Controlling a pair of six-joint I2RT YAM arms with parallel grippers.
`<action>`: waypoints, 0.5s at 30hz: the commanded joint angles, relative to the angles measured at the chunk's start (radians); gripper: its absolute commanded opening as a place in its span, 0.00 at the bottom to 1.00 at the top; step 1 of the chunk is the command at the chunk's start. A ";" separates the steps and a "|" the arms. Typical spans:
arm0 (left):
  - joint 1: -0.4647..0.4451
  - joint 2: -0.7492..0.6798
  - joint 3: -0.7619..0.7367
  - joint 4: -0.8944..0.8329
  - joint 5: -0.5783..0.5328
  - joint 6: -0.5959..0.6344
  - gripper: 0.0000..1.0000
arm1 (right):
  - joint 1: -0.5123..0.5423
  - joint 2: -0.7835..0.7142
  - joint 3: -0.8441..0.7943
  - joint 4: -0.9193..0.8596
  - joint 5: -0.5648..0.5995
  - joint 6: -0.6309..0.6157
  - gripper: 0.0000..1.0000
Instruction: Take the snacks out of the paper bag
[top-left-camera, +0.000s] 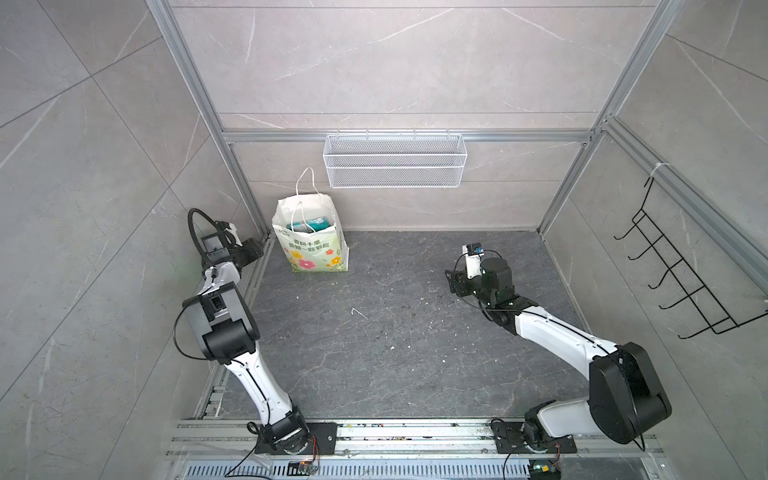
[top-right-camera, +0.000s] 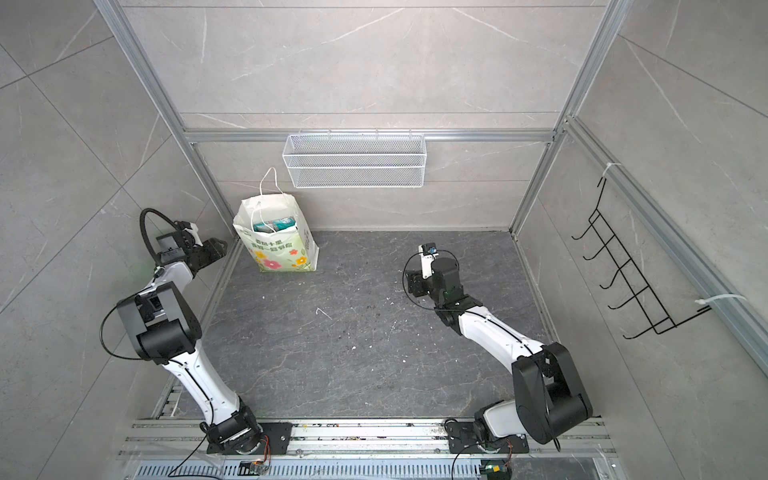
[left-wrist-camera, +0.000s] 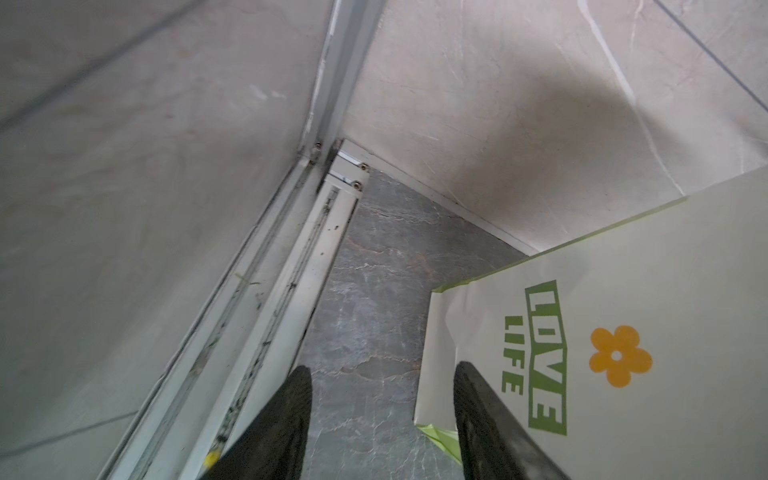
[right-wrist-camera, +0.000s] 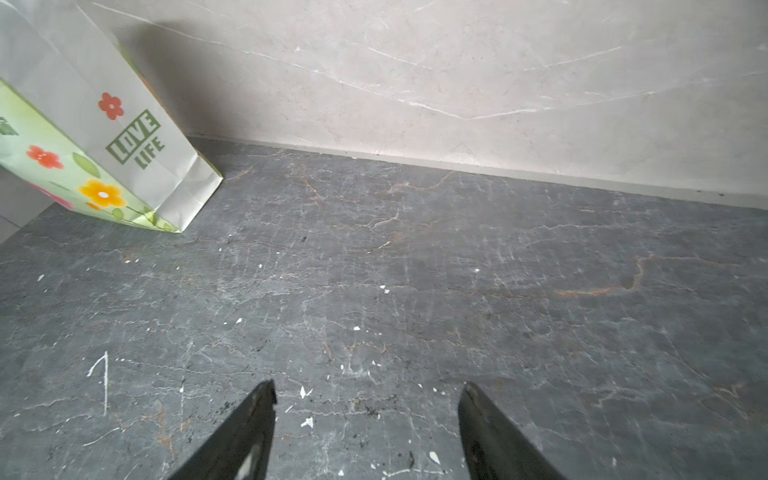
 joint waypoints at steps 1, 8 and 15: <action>-0.006 0.099 0.134 0.004 0.173 0.014 0.57 | 0.024 0.019 0.040 0.024 -0.051 -0.020 0.71; -0.005 0.399 0.492 -0.107 0.373 -0.140 0.56 | 0.080 0.007 0.062 0.012 -0.104 -0.025 0.71; -0.023 0.515 0.620 -0.089 0.463 -0.249 0.56 | 0.122 -0.019 0.076 -0.007 -0.129 -0.058 0.71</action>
